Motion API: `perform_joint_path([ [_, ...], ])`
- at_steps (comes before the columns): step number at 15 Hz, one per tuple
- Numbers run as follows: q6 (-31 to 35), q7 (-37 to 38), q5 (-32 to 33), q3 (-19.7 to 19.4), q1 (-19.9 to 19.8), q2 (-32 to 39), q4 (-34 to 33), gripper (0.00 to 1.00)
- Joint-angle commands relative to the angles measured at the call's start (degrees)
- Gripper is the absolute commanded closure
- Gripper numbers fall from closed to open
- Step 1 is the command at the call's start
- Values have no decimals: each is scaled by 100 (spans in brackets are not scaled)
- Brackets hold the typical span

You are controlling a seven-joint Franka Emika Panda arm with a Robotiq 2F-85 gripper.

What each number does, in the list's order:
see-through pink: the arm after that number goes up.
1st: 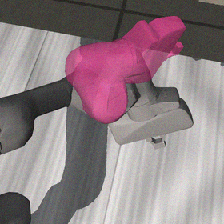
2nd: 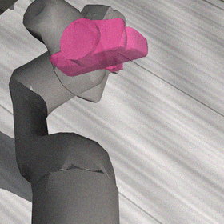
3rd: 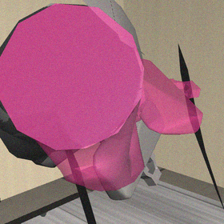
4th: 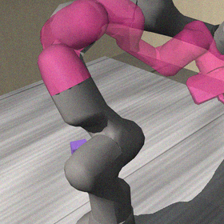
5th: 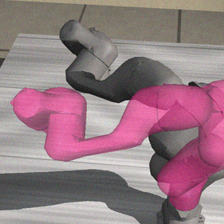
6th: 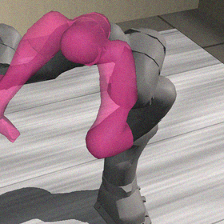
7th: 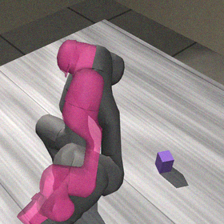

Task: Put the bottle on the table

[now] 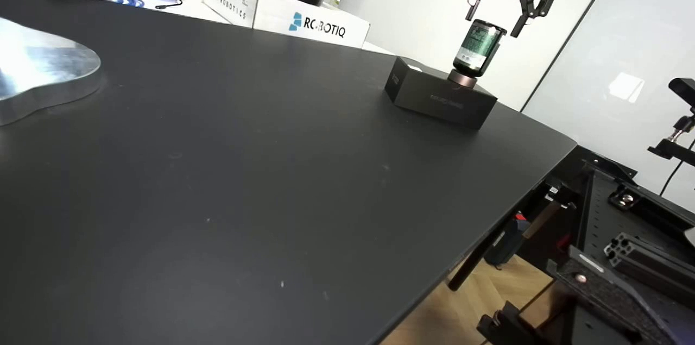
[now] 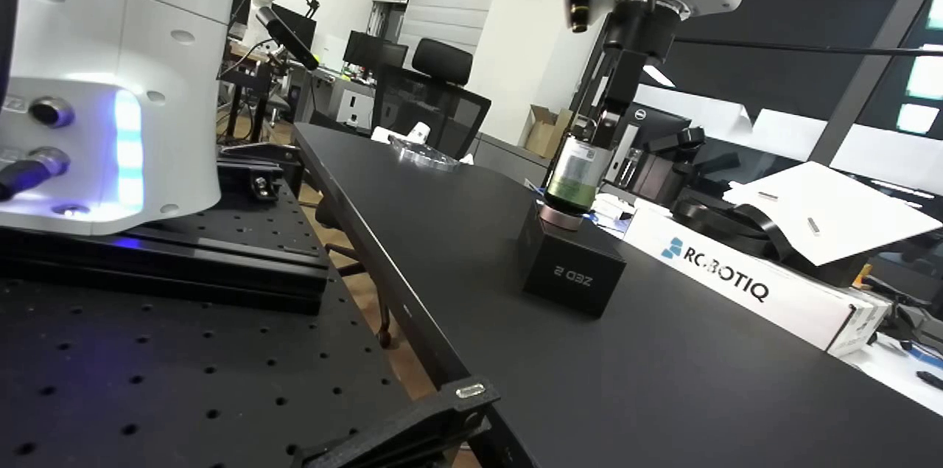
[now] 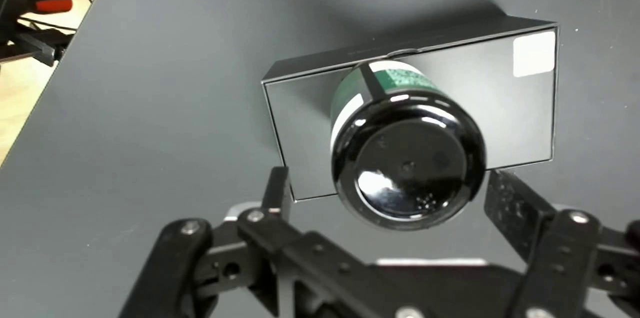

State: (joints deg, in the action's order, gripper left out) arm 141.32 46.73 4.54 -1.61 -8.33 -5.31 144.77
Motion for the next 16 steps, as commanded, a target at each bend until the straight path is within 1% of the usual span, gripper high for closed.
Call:
perform_joint_path([
  [1,100,220,93,-49,46,264,-97,0],
  [5,231,243,74,-73,115,457,-107,0],
  [6,269,238,80,-81,132,504,-108,25],
  [7,295,254,104,-87,148,540,-107,27],
  [8,319,247,89,-93,165,553,-104,33],
  [9,335,244,81,-97,183,555,-101,42],
  [11,334,216,49,-97,218,511,-110,55],
  [16,406,137,4,-16,375,291,40,55],
])
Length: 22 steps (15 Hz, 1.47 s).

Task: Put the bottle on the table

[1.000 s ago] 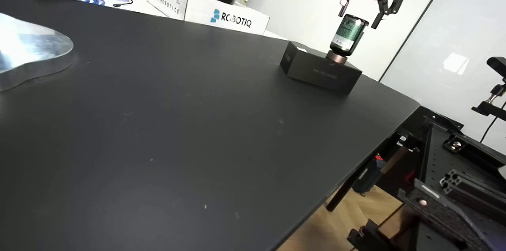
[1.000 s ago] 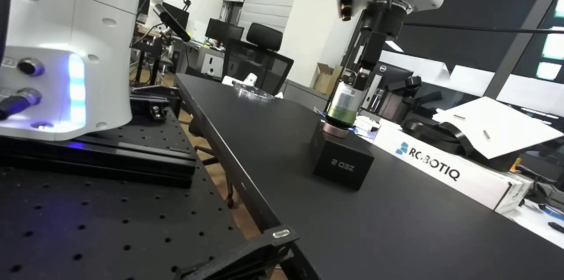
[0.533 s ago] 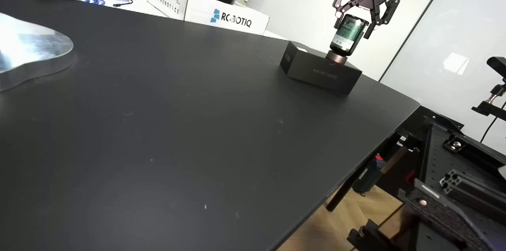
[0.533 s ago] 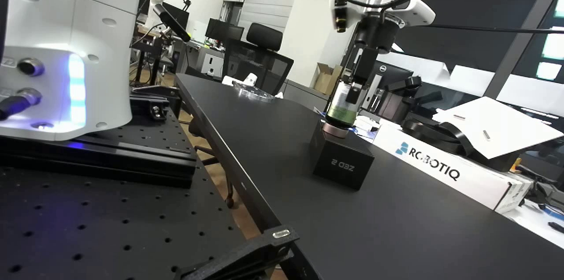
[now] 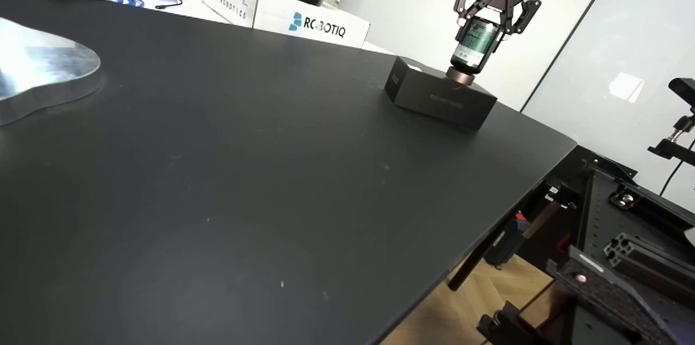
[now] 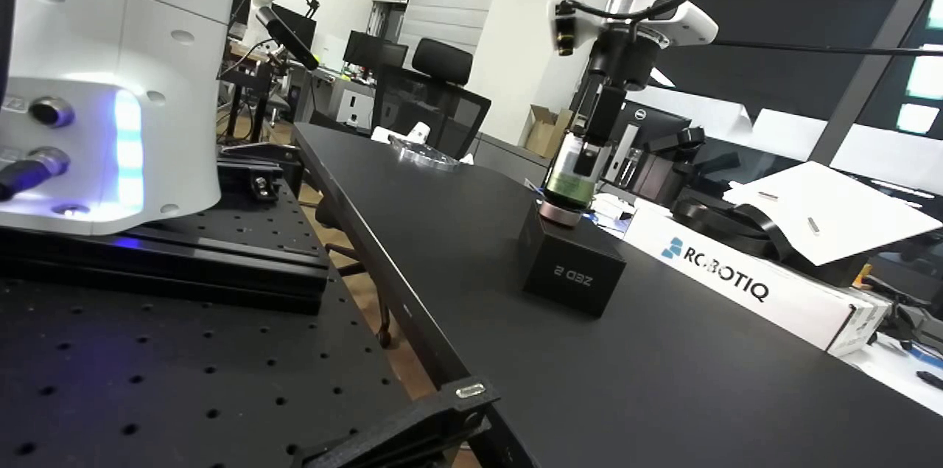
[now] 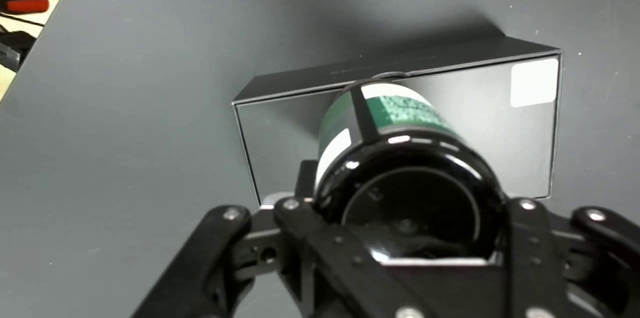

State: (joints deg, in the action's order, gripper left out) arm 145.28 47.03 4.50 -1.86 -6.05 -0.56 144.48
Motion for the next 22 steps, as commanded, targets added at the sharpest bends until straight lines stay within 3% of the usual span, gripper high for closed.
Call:
perform_joint_path([
  [1,37,92,2,34,194,-216,108,55],
  [9,322,74,260,410,611,-375,622,55],
  [22,1418,-901,-14,625,931,-5,1193,55],
])
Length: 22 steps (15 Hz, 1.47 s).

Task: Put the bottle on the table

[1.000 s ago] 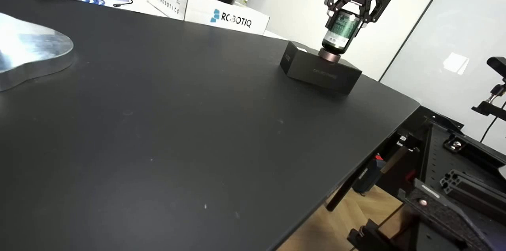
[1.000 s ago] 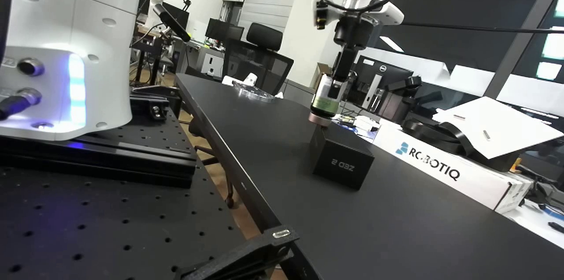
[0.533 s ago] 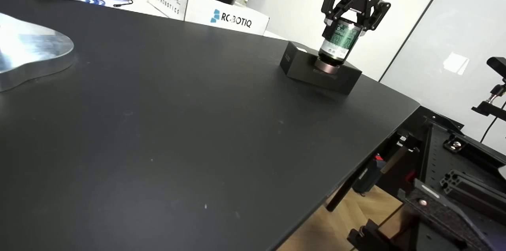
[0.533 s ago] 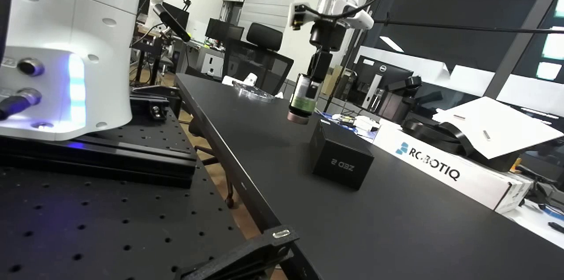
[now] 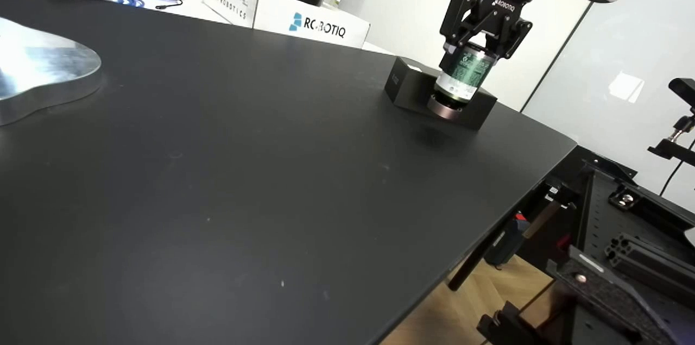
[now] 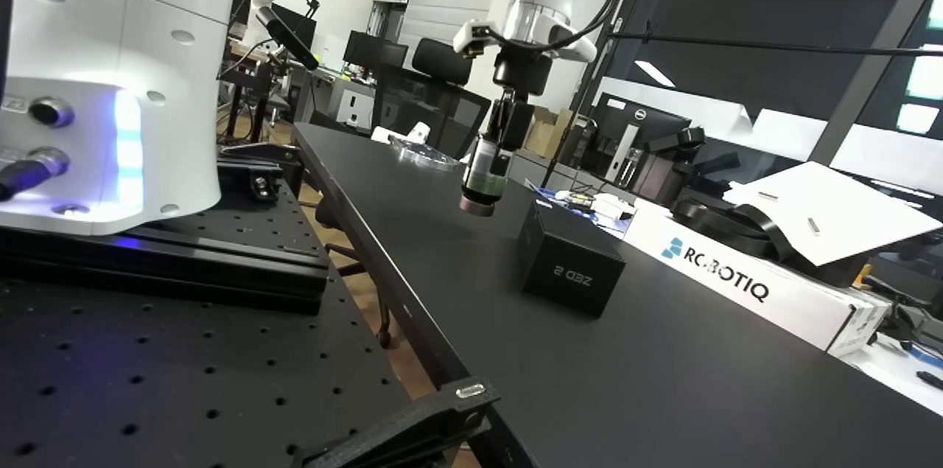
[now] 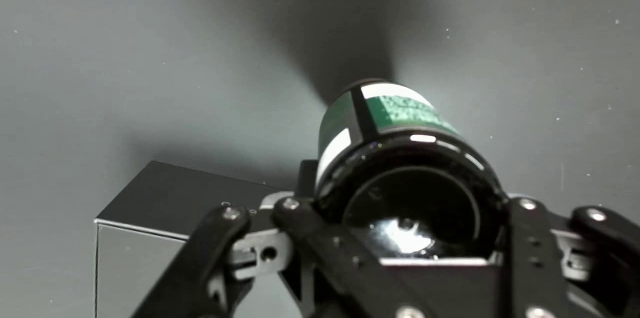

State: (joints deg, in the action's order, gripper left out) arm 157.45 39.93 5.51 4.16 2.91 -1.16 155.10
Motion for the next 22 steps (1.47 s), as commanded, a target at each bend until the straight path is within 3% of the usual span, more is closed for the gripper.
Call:
perform_joint_path([
  [1,158,-360,-221,24,60,112,121,55],
  [16,241,-568,-204,-128,160,544,71,55],
  [17,132,-665,-276,-107,159,461,73,8],
  [20,-126,-938,-644,-31,152,11,165,0],
  [22,-446,-1205,-948,-6,134,-428,215,0],
])
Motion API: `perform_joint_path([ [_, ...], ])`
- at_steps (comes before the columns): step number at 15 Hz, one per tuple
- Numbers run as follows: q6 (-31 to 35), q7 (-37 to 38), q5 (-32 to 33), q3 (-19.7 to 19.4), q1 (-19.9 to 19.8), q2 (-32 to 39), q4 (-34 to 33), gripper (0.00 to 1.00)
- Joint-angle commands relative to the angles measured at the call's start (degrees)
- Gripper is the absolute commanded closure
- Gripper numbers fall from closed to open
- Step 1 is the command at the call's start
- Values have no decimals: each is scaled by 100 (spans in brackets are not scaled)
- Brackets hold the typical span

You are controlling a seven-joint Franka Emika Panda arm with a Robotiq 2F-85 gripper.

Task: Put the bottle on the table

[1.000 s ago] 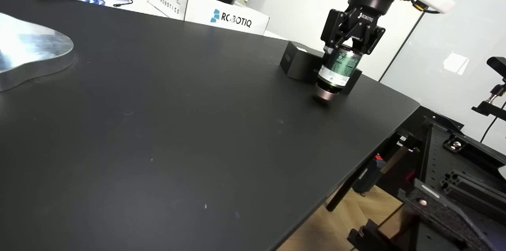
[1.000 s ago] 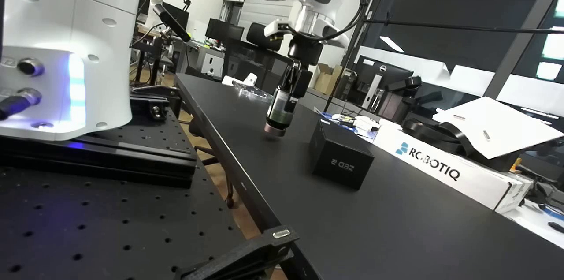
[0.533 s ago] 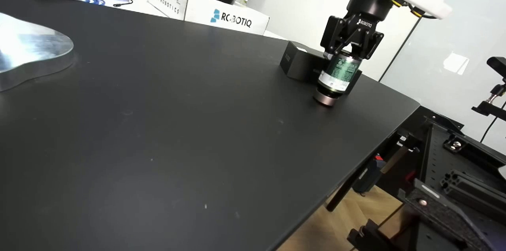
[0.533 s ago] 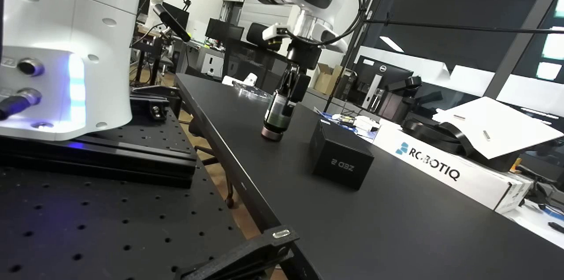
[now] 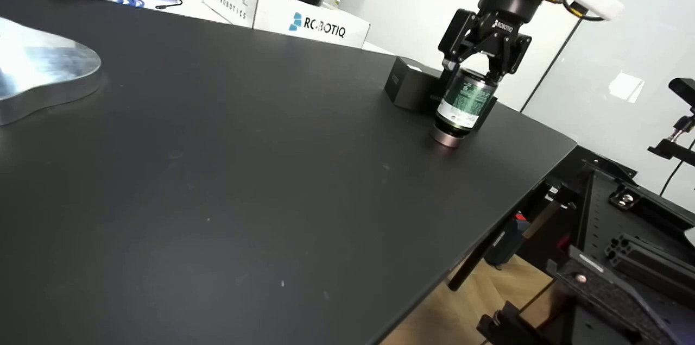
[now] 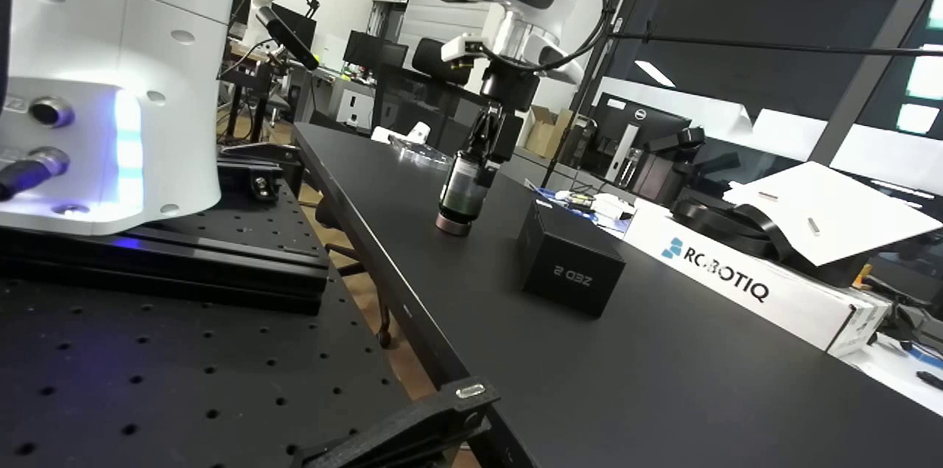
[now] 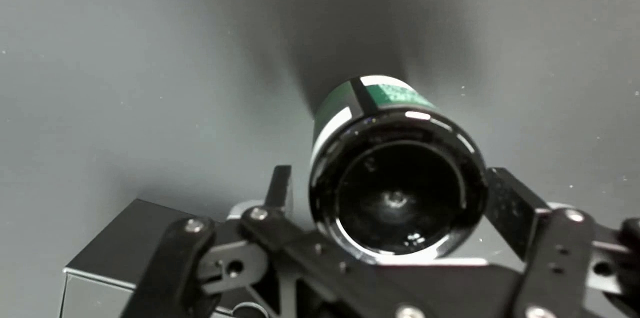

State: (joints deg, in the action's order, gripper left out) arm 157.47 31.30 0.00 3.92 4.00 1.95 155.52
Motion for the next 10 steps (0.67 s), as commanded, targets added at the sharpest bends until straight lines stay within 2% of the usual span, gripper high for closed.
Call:
perform_joint_path([
  [1,-586,-464,-521,13,9,-956,190,0],
  [6,-1274,-716,-638,-1,-131,-1628,164,0],
  [7,-1070,-614,-598,76,-132,-1296,23,0],
  [10,-1237,-668,-602,78,-174,-1515,69,0],
])
